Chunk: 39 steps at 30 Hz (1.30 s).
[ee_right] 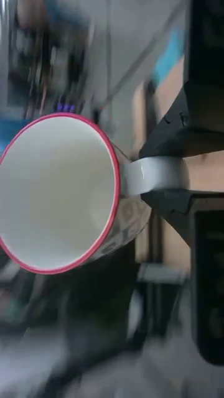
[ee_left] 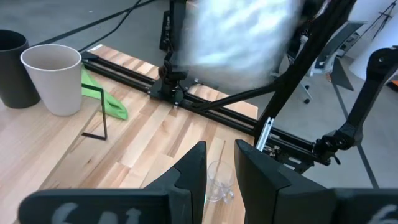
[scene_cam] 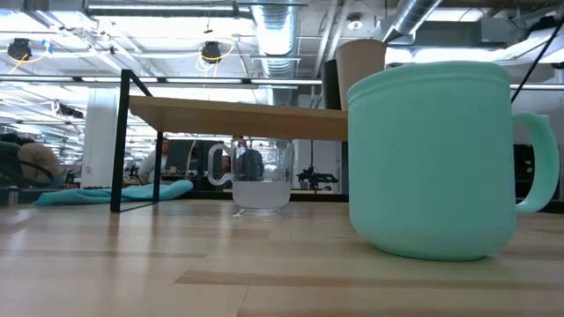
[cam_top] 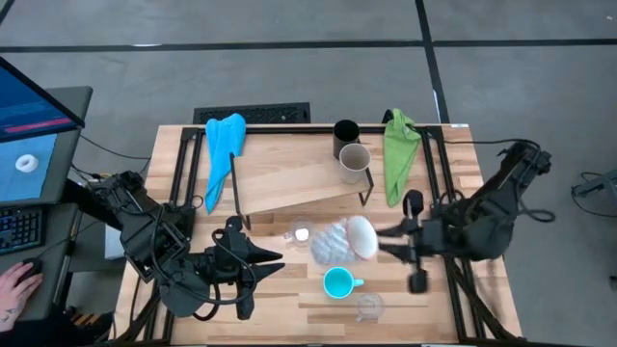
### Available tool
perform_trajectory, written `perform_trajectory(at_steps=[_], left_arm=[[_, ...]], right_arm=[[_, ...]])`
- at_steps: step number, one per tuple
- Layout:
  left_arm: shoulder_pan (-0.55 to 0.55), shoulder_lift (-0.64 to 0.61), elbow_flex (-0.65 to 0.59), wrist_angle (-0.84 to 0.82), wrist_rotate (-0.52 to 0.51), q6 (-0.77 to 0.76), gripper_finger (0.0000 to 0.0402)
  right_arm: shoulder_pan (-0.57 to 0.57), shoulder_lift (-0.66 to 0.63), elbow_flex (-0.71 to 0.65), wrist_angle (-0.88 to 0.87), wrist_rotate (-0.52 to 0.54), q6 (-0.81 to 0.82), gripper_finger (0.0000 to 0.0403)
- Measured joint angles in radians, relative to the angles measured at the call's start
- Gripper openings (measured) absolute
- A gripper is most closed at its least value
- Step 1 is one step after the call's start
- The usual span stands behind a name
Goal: Stack small to large cups/mugs on shelf
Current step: Put the gray patterned mug on the shelf
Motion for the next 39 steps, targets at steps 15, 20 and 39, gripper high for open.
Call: perform_trajectory(at_steps=[15, 20, 39], left_arm=[[0.000, 0.000, 0.000, 0.000, -0.024, 0.026, 0.0073], [0.000, 0.000, 0.000, 0.001, -0.029, 0.035, 0.0073], [0.011, 0.000, 0.000, 0.006, -0.144, 0.045, 0.0073]], right_arm=[[0.045, -0.032, 0.000, 0.514, -0.649, -0.135, 0.0073], [0.049, -0.024, 0.000, 0.629, -0.834, -0.143, 0.0073], [0.046, -0.022, 0.000, 0.344, -0.132, -0.145, 0.0073]])
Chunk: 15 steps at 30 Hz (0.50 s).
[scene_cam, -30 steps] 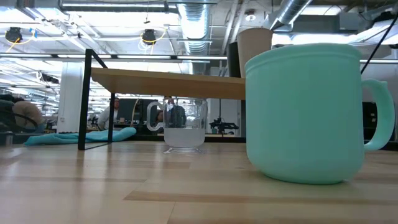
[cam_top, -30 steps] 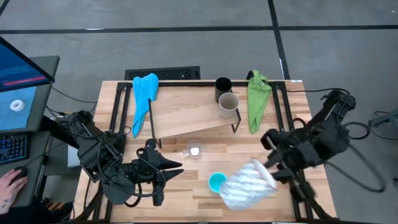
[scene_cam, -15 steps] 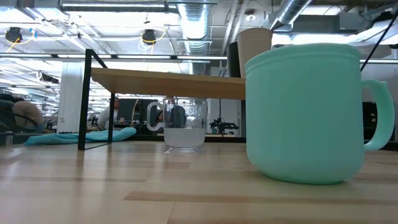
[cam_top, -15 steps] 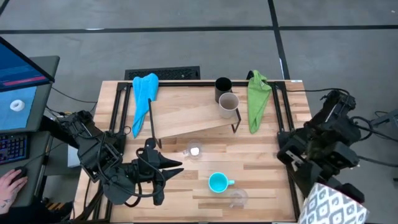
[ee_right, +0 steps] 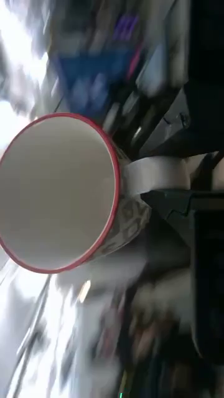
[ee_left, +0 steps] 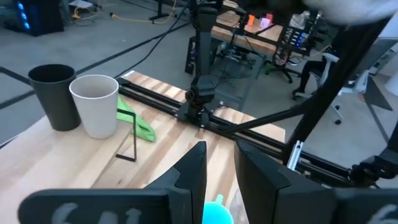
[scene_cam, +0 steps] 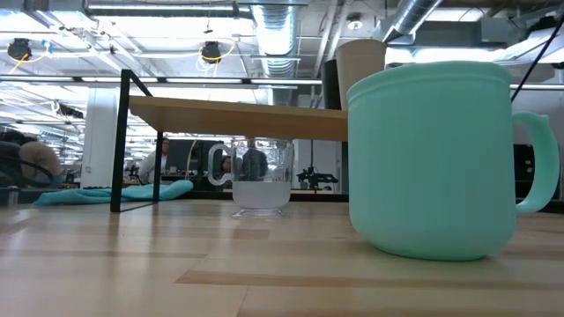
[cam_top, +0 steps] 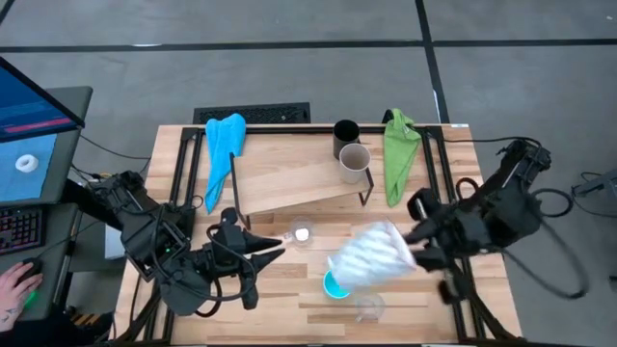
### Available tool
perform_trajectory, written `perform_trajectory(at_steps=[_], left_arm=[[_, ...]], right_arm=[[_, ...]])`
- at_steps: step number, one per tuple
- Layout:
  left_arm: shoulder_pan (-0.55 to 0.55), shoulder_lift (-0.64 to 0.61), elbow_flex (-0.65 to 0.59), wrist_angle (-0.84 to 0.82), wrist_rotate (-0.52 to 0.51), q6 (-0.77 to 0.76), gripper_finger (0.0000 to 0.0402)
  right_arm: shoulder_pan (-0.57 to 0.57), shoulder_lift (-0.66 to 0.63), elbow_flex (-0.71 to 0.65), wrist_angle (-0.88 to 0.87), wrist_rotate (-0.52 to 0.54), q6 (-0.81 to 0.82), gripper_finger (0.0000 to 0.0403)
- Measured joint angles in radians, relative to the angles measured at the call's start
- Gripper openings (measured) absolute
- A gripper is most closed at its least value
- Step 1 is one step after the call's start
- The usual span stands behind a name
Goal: Stack small to large cups/mugs on shelf
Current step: Put the gray patterned mug on the shelf
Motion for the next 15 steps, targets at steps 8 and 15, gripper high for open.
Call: perform_trajectory(at_steps=[8, 15], left_arm=[[0.014, 0.000, 0.000, -0.014, 0.020, 0.082, 0.0093], [0.033, -0.001, -0.029, 0.003, 0.086, 0.238, 0.0203]], right_arm=[[-0.055, 0.007, -0.001, -0.334, 0.202, 0.229, 0.0073], [-0.080, 0.028, -0.002, -0.498, 0.144, 0.363, 0.0072]])
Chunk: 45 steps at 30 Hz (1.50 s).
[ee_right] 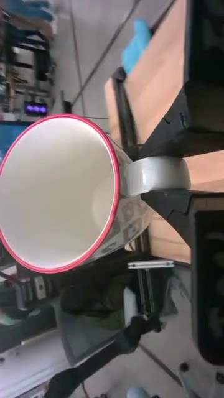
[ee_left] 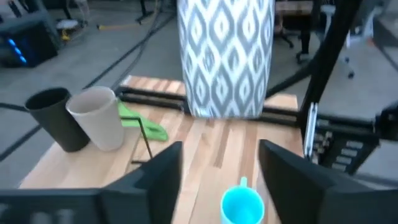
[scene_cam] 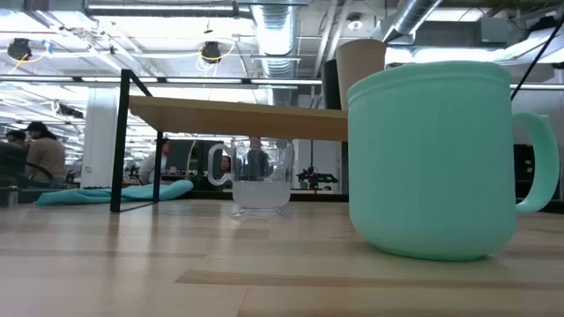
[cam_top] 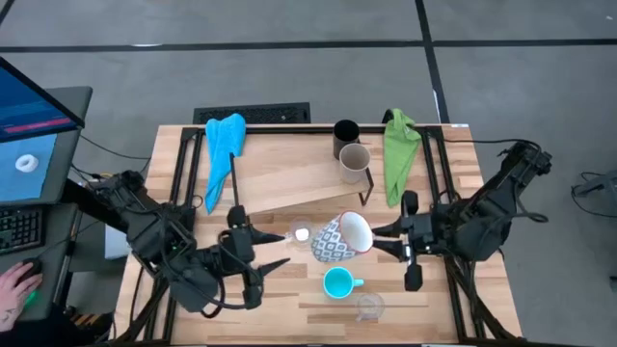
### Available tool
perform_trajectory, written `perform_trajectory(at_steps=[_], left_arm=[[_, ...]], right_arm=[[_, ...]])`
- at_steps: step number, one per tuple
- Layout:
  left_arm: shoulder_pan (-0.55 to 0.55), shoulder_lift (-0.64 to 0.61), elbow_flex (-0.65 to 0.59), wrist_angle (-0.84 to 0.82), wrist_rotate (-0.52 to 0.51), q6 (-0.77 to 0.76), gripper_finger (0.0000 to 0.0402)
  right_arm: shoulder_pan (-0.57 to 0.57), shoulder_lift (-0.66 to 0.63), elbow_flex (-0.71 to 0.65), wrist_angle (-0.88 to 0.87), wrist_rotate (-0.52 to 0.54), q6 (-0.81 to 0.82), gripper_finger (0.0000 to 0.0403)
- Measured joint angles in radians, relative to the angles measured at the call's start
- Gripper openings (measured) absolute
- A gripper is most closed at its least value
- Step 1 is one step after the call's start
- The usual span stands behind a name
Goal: Stack small to large cups/mugs on shelf
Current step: Put the gray patterned mug on the shelf
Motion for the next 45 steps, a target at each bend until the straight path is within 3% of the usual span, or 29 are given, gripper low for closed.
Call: perform_trajectory(at_steps=[5, 9, 13, 19, 28, 37, 45], left_arm=[[0.048, 0.002, -0.019, -0.003, 0.066, -0.004, 0.0280], [0.106, -0.001, -0.021, -0.001, 0.087, -0.128, 0.0307], [0.166, -0.008, -0.020, 0.002, 0.106, -0.325, 0.0309], [0.262, -0.004, -0.020, -0.025, 0.324, -0.538, 0.0297], [0.374, 0.002, -0.021, -0.264, 0.421, -0.775, 0.0288], [0.429, 0.095, -0.021, -0.250, 0.655, -0.714, 0.0288], [0.438, 0.135, -0.022, -0.243, 0.642, -0.690, 0.0288]], right_arm=[[-0.027, 0.033, 0.001, -0.151, -0.010, 0.090, 0.0072], [-0.066, 0.077, 0.002, -0.266, -0.020, 0.173, 0.0072], [-0.103, 0.145, 0.001, -0.340, -0.022, 0.174, 0.0072], [-0.161, 0.242, 0.001, -0.408, -0.021, 0.172, 0.0072], [-0.213, 0.323, 0.002, -0.418, -0.022, 0.153, 0.0072], [-0.260, 0.343, 0.057, -0.412, -0.037, 0.075, 0.0072], [-0.269, 0.343, 0.076, -0.426, -0.043, 0.040, 0.0072]])
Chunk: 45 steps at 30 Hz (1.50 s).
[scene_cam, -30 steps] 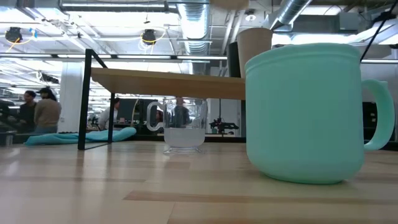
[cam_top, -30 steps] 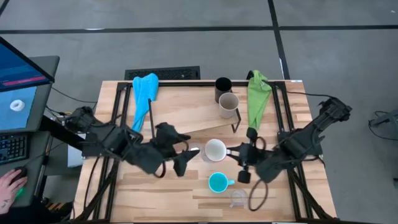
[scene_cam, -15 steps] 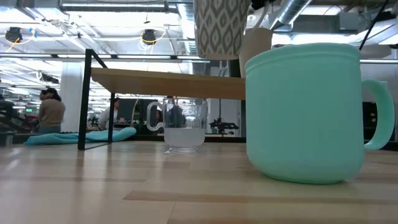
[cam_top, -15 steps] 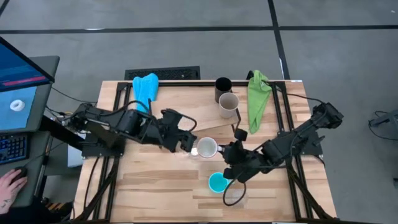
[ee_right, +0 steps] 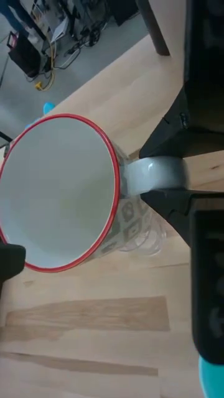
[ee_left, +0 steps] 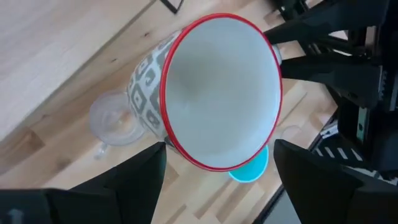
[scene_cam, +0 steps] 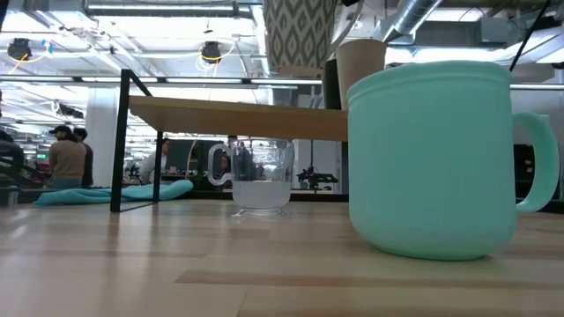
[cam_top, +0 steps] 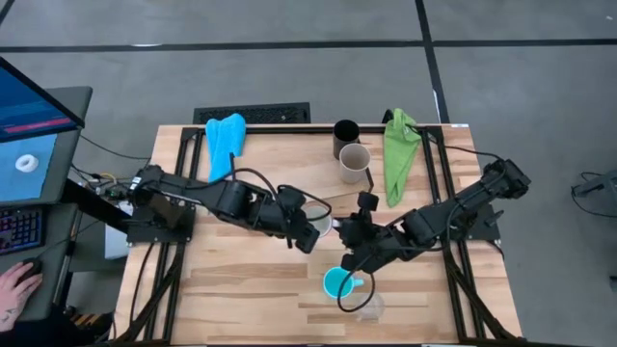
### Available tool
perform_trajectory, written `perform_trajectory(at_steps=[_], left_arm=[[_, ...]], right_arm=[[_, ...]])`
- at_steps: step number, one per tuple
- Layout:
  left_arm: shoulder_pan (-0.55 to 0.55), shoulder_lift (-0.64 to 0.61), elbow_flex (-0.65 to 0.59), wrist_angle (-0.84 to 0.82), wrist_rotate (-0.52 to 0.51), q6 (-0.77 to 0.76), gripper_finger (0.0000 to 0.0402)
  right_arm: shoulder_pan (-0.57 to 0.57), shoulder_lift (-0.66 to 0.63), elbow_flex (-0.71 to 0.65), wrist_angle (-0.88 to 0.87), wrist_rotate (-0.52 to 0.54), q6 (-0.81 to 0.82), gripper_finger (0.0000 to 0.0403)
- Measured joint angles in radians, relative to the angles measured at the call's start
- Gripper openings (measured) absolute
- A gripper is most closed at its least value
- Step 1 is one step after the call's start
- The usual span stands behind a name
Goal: Stack small to large cups/mugs on shelf
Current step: Put the gray patterned mug on the shelf
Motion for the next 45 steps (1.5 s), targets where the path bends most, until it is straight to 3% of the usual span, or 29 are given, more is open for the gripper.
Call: perform_trajectory(at_steps=[5, 12, 26, 33, 40, 42, 45], left_arm=[[0.018, -0.016, 0.001, -0.029, -0.064, -0.010, 0.0286], [0.052, 0.014, 0.000, -0.028, 0.025, 0.015, 0.0233], [0.083, 0.041, -0.002, -0.065, 0.094, 0.083, 0.0015], [0.090, 0.095, 0.002, -0.080, 0.180, 0.108, 0.0006], [0.089, 0.092, 0.001, -0.079, 0.152, 0.113, 0.0003], [0.092, 0.091, 0.001, -0.077, 0.151, 0.119, 0.0003], [0.092, 0.091, 0.001, -0.077, 0.144, 0.127, 0.0003]], right_arm=[[0.011, 0.000, 0.001, 0.003, -0.021, 0.000, 0.0072], [0.010, 0.000, 0.001, 0.008, -0.020, 0.000, 0.0072], [0.013, -0.002, 0.003, 0.018, -0.029, 0.000, 0.0072], [0.013, 0.000, 0.000, 0.034, -0.077, -0.022, 0.0072], [0.010, 0.000, 0.001, 0.034, -0.083, -0.020, 0.0073], [0.010, 0.000, 0.001, 0.037, -0.082, -0.021, 0.0092], [0.010, -0.001, 0.002, 0.045, -0.069, -0.014, 0.0156]])
